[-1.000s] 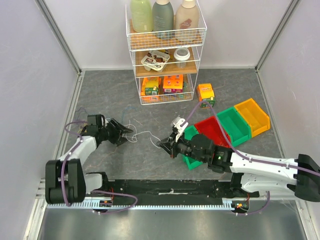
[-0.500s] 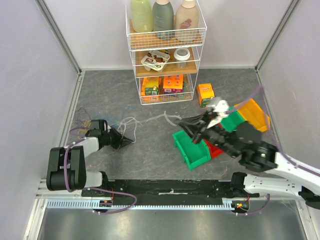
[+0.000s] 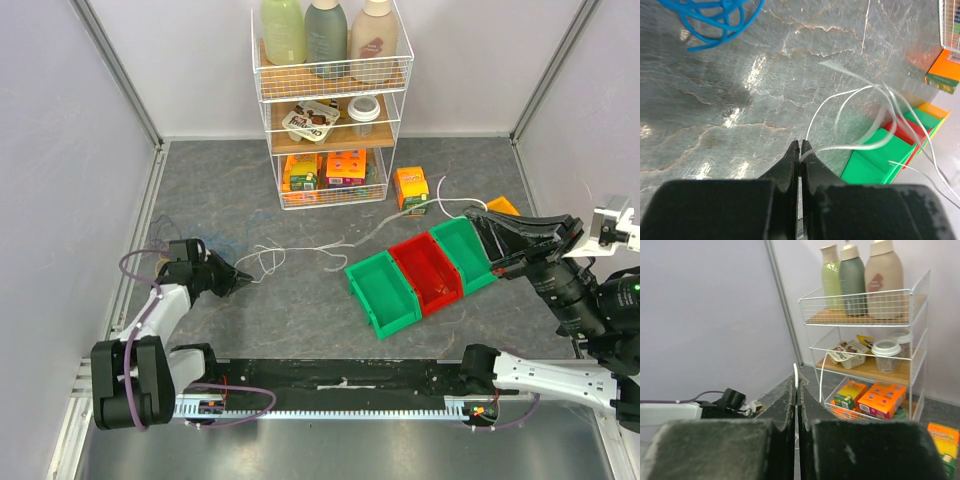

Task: Untangle the cables

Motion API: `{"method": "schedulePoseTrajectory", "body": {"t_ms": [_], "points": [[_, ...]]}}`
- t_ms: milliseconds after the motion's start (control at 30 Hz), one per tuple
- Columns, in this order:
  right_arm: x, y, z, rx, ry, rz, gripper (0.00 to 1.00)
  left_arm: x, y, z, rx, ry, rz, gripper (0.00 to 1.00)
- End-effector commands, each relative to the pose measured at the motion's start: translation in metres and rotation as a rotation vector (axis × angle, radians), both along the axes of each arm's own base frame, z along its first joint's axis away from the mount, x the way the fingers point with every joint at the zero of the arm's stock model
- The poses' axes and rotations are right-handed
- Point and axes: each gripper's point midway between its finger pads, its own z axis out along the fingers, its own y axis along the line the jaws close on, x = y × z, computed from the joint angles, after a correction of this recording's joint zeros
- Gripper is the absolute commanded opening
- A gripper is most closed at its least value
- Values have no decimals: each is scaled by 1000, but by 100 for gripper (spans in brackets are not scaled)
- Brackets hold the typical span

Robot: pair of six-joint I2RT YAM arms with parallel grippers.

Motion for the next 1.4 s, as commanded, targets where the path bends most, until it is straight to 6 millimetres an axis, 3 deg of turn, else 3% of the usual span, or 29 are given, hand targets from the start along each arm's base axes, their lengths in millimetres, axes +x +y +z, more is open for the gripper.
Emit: {"method": "schedulePoseTrajectory", "body": {"t_ms": [0,100,233,300,467,533,733,833,1000,1100,1167,1233,1300,1367], "points": [[4,-31,4,-2,6,-97,0,9,24,12,122,-47,30,2],[3,-42,6,26,13,-112,0,11,34,18,163,-63,55,2],[5,-27,2,-33,23,-93,0,14,47,37,221,-90,119,2],[8,-31,0,-51,40,-118,0,12,66,50,286,-103,210,2],[7,-69,7,-6,39,-201,0,5,107,103,443,-184,401,2],[3,-85,12,17,37,-216,0,7,115,119,483,-212,423,2],[-10,-105,9,46,-1,-189,0,6,120,112,510,-185,417,2],[-10,-86,-4,46,22,-134,0,8,112,111,489,-197,371,2],[-8,22,-55,-69,42,98,0,11,88,102,399,-188,253,2],[-3,60,-62,-156,44,143,0,3,91,103,415,-192,267,2],[3,66,-59,-211,46,123,0,1,97,110,445,-211,283,2],[9,58,-56,-245,49,74,0,-1,104,117,475,-219,312,2],[11,37,-54,-249,56,16,0,-1,107,118,477,-212,341,2],[9,2,-51,-221,63,-52,0,0,107,117,469,-217,351,2]]}}
